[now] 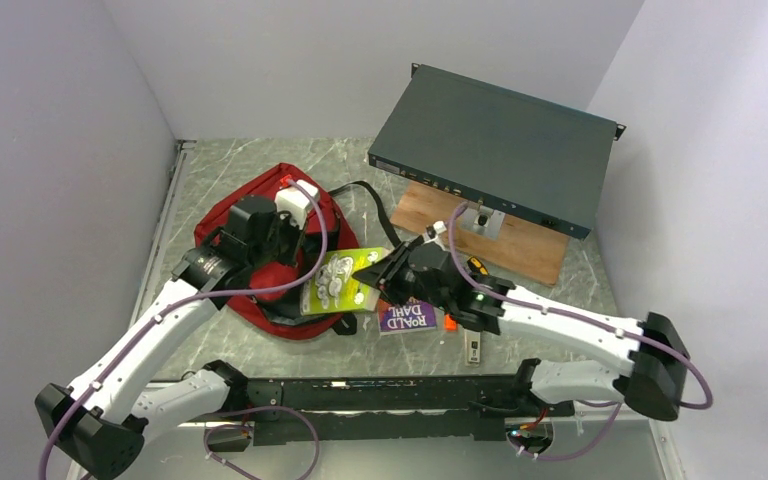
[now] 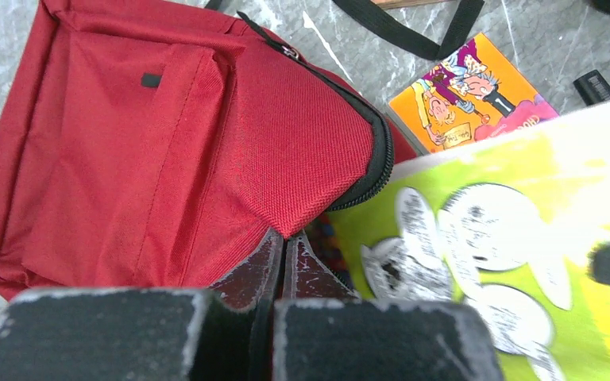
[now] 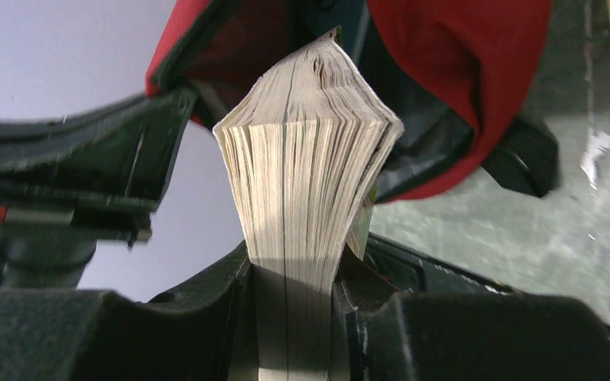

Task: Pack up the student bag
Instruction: Place the book in the student bag.

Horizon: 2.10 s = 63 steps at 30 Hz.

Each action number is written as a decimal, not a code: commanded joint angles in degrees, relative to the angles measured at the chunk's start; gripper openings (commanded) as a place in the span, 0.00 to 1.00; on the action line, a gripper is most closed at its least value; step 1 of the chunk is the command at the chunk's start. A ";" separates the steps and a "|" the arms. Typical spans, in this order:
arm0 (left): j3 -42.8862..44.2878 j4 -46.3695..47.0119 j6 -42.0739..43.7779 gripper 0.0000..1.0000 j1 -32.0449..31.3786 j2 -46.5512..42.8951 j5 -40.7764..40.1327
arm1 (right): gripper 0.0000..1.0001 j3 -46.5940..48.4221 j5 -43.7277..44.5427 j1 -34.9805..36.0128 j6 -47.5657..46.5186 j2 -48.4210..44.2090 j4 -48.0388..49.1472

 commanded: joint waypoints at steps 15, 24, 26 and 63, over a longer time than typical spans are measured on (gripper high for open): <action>-2.43 7.68 6.22 0.00 1.14 -9.16 -0.93 | 0.00 11.63 11.48 -2.35 8.03 32.46 45.40; -3.96 7.84 4.99 0.00 6.61 -9.67 -0.53 | 0.02 15.94 15.93 -2.06 3.69 44.75 45.90; -4.44 9.22 4.36 0.00 8.28 -10.13 3.88 | 0.13 16.07 15.72 -1.98 2.72 45.92 44.22; -5.20 10.03 2.30 0.00 13.71 -9.69 9.72 | 0.67 25.58 14.56 3.01 -12.46 59.14 44.42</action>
